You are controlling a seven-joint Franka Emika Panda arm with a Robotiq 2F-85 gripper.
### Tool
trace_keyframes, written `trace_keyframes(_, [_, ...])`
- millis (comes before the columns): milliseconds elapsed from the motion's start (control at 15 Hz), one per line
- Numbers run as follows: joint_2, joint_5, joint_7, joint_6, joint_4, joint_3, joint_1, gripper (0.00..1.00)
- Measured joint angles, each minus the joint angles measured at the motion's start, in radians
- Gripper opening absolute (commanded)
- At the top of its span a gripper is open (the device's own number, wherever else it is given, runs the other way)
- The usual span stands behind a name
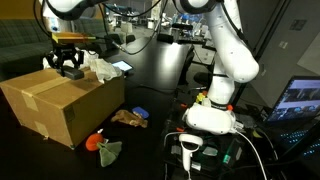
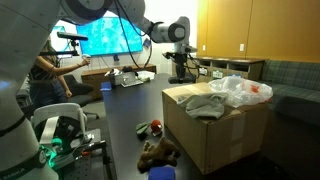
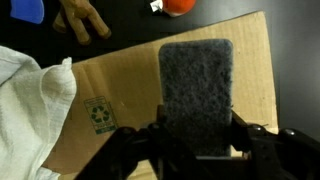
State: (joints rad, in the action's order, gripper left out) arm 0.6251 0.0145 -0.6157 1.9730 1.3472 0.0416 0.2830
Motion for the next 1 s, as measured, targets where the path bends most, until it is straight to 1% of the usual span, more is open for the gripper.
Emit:
trace_keyframes(333, [0.055,-0.001,-0.038,0.000,-0.062,-0.023,0.000,0.33])
trace_keyframes(400, [0.063,-0.001,-0.044,0.000,-0.070,-0.025,0.000,0.38])
trace_keyframes(467, [0.070,-0.001,-0.049,0.000,-0.080,-0.027,0.000,0.72])
trace_keyframes(533, [0.078,-0.001,-0.053,0.000,-0.088,-0.028,0.000,0.83])
trace_keyframes(600, [0.083,-0.001,-0.057,0.000,-0.094,-0.028,0.000,0.90])
trace_keyframes(667, [0.087,-0.001,-0.060,0.000,-0.098,-0.028,0.001,0.96])
trace_keyframes(733, [0.089,-0.001,-0.061,0.000,-0.100,-0.028,0.001,1.00])
trace_keyframes(1000, [0.088,-0.001,-0.062,0.000,-0.101,-0.028,0.002,1.00])
